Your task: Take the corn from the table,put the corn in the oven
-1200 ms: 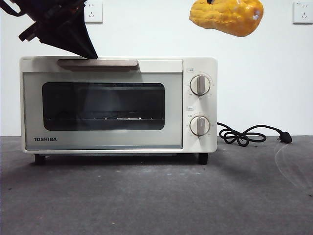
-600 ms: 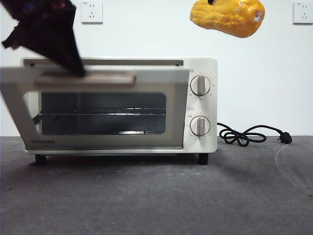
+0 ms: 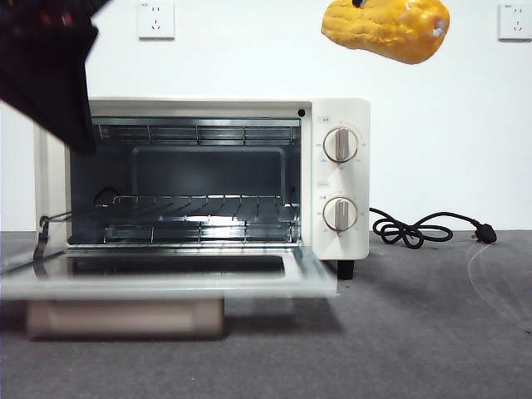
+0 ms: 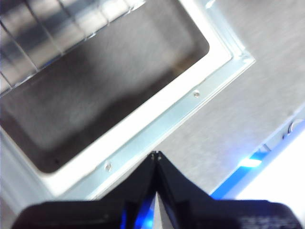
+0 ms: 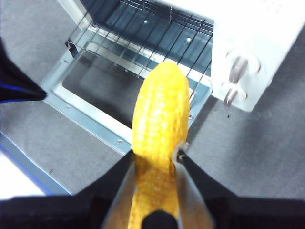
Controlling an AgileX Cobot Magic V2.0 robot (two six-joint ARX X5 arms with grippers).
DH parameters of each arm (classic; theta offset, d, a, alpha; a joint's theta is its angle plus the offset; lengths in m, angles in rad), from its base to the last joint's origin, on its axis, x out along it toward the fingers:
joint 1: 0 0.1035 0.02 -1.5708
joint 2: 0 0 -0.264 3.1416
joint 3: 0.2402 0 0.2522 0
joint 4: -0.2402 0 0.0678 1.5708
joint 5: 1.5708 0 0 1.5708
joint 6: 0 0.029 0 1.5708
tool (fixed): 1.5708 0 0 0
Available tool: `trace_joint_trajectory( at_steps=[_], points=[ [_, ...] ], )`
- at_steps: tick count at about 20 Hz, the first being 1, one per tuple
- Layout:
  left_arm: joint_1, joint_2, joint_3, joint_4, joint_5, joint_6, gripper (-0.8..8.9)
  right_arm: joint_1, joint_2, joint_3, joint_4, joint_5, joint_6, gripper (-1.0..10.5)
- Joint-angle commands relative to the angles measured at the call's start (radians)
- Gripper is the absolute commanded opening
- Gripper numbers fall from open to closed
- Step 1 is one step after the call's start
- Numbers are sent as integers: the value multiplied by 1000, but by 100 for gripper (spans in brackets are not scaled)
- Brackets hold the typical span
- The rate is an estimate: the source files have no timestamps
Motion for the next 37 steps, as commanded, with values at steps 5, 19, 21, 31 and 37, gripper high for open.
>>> trace_joint_trajectory(
  at_steps=[5, 19, 21, 31, 37],
  points=[
    [-8, -293, 0, 5, -3, -42, -6, 40, 20, 3, 282, -256, -58, -12],
    [-8, -759, 0, 9, -43, -141, -6, 337, 345, 4, 672, 21, -511, -12],
    [-8, -775, 0, 2, -44, -154, -6, 349, 404, 4, 703, 81, -573, -12],
    [-8, -767, 0, -17, -67, -159, -6, 351, 619, 4, 920, 431, -881, -12],
    [-8, -753, 0, -19, -66, -158, -6, 324, 662, 4, 1062, 468, -1048, -12]
  ],
)
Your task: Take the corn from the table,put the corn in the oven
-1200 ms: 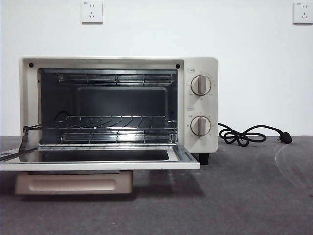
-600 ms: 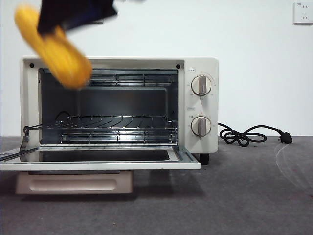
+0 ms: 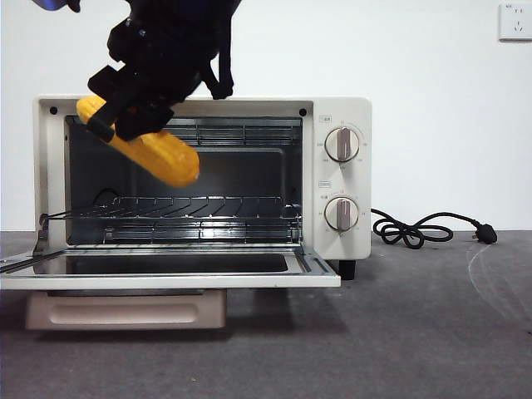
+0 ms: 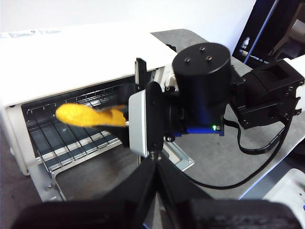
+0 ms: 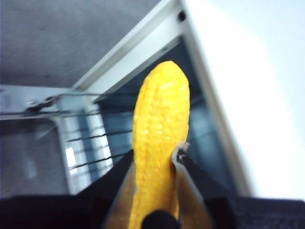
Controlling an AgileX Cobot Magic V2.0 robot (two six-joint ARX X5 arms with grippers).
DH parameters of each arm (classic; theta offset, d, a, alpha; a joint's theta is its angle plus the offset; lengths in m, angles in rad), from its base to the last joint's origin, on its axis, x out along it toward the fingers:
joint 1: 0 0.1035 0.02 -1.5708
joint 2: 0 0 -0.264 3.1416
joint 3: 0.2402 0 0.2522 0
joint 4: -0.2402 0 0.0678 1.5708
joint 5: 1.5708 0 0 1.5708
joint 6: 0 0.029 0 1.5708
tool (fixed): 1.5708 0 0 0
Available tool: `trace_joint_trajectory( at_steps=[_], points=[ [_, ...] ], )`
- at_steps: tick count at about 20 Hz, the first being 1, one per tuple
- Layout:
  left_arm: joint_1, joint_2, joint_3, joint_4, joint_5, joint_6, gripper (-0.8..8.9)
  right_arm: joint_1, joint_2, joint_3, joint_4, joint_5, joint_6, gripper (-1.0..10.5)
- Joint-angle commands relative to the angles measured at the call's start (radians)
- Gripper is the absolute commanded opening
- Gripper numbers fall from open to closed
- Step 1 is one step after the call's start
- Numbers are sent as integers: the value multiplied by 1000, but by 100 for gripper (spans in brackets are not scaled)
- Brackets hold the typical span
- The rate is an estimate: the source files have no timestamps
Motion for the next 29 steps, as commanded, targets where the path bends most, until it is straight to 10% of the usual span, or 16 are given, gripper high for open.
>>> trace_joint_trajectory(
  at_steps=[1, 19, 29],
  points=[
    [-2, 3, -3, 8, 1, -7, -6, -16, 22, 1, 43, 5, -95, -12],
    [-2, 71, -3, 14, -22, 3, -6, -157, 69, 1, -51, -74, -136, 14],
    [-2, 126, -3, 46, -22, 26, -6, -157, 69, 1, -65, -89, -48, 442]
  ],
)
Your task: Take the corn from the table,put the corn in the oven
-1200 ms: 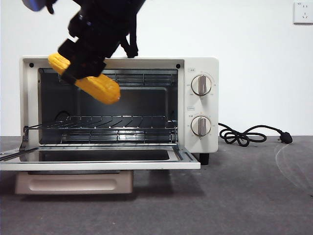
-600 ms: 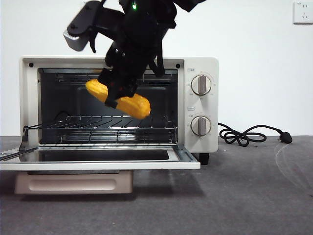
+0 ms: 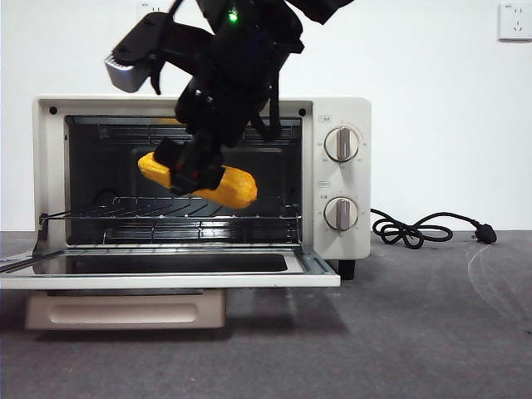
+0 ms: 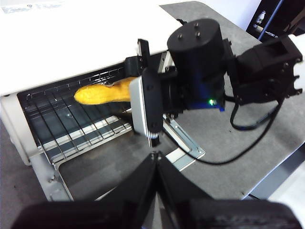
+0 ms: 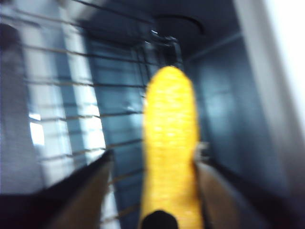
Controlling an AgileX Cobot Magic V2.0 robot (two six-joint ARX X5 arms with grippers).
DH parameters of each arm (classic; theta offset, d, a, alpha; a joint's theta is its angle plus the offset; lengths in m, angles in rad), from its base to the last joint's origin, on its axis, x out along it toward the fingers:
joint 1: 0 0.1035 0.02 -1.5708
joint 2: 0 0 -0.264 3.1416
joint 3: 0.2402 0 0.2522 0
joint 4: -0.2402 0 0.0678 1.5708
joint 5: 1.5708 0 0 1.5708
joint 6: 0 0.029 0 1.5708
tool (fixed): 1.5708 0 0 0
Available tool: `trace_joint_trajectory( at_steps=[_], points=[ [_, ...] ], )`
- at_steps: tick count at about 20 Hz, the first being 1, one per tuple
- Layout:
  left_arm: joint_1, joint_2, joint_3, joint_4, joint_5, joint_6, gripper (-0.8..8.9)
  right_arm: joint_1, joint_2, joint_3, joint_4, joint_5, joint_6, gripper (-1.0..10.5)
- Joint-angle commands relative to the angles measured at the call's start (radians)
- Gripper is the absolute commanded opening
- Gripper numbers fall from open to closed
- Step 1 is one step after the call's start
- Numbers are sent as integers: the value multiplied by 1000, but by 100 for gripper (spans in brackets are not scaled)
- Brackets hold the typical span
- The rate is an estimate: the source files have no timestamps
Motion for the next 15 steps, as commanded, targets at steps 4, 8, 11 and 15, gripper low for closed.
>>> trace_joint_trajectory(
  at_steps=[4, 8, 11, 15],
  points=[
    [-2, -2, -3, 29, -3, 13, -6, 1, 16, -3, 18, 12, 55, 439],
    [-2, -2, -3, 26, -3, 13, -6, 24, 16, -3, 13, 15, 63, 436],
    [-2, -2, -3, 25, -3, 17, -6, 51, 16, -3, 13, 13, 90, 437],
    [-2, -2, -3, 24, -2, 18, -6, 82, 16, -3, 13, 6, 108, 438]
  ],
)
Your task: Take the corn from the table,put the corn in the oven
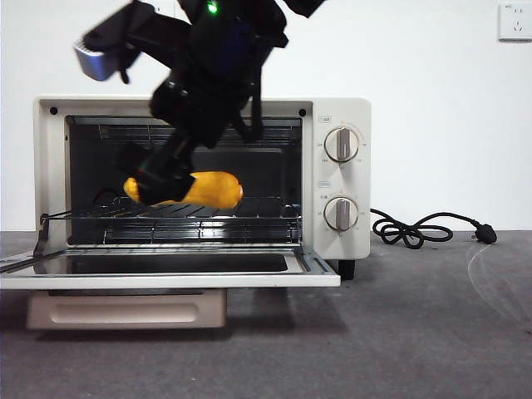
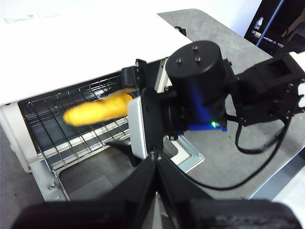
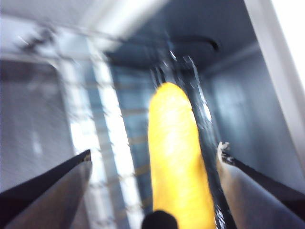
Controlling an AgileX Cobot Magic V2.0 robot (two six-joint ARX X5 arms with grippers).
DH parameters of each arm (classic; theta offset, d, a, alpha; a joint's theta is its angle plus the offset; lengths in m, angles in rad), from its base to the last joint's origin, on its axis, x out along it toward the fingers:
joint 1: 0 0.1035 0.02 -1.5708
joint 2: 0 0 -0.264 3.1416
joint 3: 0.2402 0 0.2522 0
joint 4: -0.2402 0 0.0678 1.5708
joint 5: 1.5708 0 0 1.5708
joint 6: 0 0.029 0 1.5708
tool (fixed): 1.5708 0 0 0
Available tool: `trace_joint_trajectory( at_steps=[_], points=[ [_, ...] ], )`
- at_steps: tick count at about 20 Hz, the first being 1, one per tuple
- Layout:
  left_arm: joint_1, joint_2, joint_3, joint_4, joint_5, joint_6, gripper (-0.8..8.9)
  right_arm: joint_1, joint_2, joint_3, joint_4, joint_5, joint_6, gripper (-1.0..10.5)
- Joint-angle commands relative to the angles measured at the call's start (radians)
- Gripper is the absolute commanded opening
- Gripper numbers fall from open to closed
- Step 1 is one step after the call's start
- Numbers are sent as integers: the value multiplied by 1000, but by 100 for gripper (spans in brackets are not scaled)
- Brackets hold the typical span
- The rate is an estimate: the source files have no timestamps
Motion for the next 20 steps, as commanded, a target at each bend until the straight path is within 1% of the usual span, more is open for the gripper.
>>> trace_joint_trajectory(
  at_steps=[1, 3, 7, 9, 10, 12, 13, 14, 17, 19, 20],
  points=[
    [-2, -3, -3, 4, -3, 13, -6, 11, 14, 2, 7, 0, 20, 438],
    [-2, -3, -3, -2, -3, 13, -6, 16, 14, 2, 4, 4, 35, 437],
    [-2, -3, -3, -21, -3, 18, -6, 31, 14, 2, -51, 9, 126, 437],
    [-2, -3, -3, -17, -5, 39, -6, 56, 13, 2, -87, 27, 156, 436],
    [-1, -2, -3, -9, -20, 48, -6, 73, 13, 3, -103, 55, 157, 435],
    [-1, 4, -3, 23, -97, 86, -6, 112, 9, 3, -137, 124, 158, 431],
    [-1, 8, -3, 39, -138, 105, -6, 131, 4, 3, -162, 143, 163, 429],
    [-1, 17, -3, 61, -185, 130, -6, 155, -4, 3, -198, 166, 189, 393],
    [0, 55, -3, 121, -299, 184, -7, 210, -47, 3, -318, 165, 280, 268],
    [9, 100, -3, 156, -317, 216, -8, 239, -95, 3, -401, 169, 326, 183],
    [19, 129, -3, 167, -317, 238, -8, 256, -121, 3, -444, 176, 345, 109]
  ],
)
